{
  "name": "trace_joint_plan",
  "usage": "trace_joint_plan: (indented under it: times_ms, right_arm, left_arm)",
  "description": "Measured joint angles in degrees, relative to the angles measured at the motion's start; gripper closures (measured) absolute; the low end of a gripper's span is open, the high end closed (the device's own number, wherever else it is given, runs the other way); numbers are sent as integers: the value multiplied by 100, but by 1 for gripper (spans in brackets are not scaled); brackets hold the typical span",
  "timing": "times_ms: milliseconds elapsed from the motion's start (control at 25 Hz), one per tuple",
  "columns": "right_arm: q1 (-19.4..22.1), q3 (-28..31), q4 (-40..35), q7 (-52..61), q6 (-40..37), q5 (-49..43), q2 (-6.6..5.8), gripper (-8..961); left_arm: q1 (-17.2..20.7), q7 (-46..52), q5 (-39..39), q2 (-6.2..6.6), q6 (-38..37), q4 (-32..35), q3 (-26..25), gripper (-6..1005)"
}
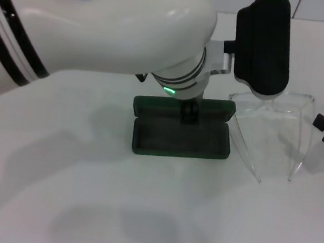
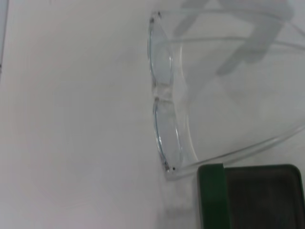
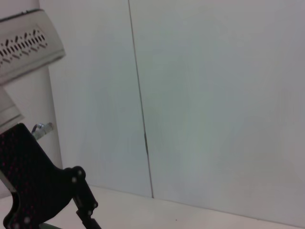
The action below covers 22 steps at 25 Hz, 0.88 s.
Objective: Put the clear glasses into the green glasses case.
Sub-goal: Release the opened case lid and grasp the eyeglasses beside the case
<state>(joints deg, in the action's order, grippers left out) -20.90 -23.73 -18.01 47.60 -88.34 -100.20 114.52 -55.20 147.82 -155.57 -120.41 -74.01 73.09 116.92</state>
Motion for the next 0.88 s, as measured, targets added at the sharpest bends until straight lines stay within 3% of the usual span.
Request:
trace_joint_plan:
  times_ms: [200,480,640,880]
  right_arm:
    - [-1,0,-13,-6,9,2,0,191]
    - [-63,0,-42,-2,183,12,-9,194]
    - [-148,0,-48,3,220,38,-15,196]
    - [-226,-44,-53,65,221,45,-29,198]
  left_arm:
    - [158,1,-3,15,-62,367,-285,550]
    - [975,-363,594,26,49,1352,-1523,550]
    - [1707,-1080,1810,34,416,1812,-2419,551]
    - [3021,-3054,4744,37,892,1668,-3786,552]
